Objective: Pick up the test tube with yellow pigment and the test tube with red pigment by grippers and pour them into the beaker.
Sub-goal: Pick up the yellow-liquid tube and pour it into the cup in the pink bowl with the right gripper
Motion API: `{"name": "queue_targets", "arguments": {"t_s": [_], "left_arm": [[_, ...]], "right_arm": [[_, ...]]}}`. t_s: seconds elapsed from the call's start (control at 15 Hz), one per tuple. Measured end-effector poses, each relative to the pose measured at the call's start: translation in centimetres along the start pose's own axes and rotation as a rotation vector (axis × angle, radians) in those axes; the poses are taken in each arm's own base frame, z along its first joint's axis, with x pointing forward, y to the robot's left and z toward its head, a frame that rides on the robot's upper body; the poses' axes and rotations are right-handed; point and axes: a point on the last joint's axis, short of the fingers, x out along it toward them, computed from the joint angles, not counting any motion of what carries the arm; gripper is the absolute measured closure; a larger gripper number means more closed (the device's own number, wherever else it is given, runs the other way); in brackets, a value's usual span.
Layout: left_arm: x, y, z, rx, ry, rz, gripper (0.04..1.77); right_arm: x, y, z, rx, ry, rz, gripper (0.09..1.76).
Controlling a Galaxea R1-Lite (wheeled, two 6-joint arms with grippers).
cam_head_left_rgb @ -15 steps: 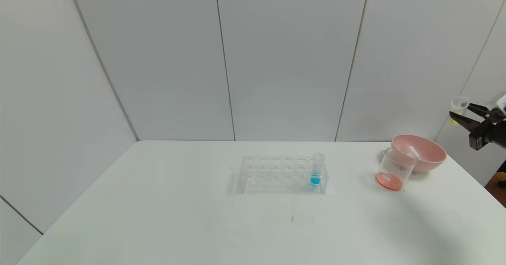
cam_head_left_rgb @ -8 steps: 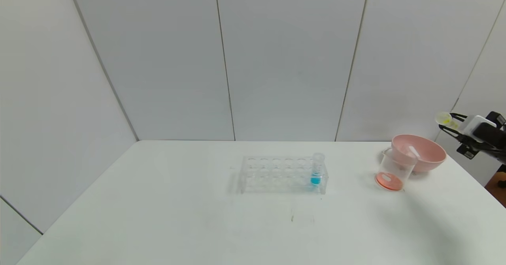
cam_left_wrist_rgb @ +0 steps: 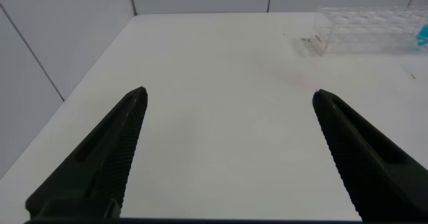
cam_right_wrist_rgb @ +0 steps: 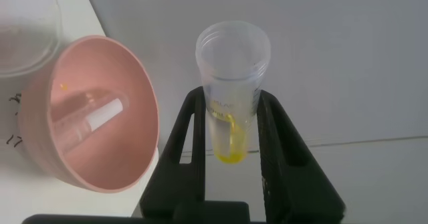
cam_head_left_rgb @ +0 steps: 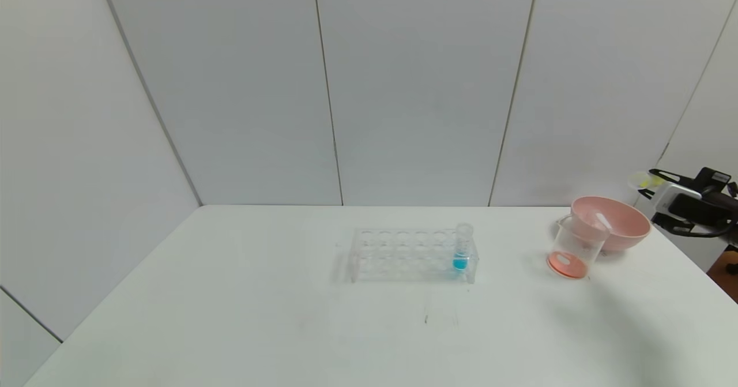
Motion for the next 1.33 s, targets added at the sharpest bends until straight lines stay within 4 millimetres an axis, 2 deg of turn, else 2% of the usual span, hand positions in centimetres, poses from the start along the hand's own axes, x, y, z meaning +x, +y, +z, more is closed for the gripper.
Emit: {"name": "queue_targets", "arguments": {"t_s": [0.2, 0.4, 0.93, 1.33], "left_arm": [[0.0, 0.0, 0.0, 0.000, 0.000, 0.000, 0.05], [0.0, 0.0, 0.0, 0.000, 0.000, 0.000, 0.05], [0.0, 0.0, 0.0, 0.000, 0.000, 0.000, 0.05], [0.0, 0.0, 0.0, 0.000, 0.000, 0.000, 0.05]], "right_arm": [[0.3, 0.0, 0.9, -0.049, -0.035, -0.036, 1.31], [0.4, 0.9, 1.5, -0.064, -0.052, -0.023, 1.31], [0.4, 1.4, 1.9, -0.185, -0.012, -0.052, 1.31], [0.3, 1.7, 2.1, -0.202, -0.016, -0.044, 1.31]]}}
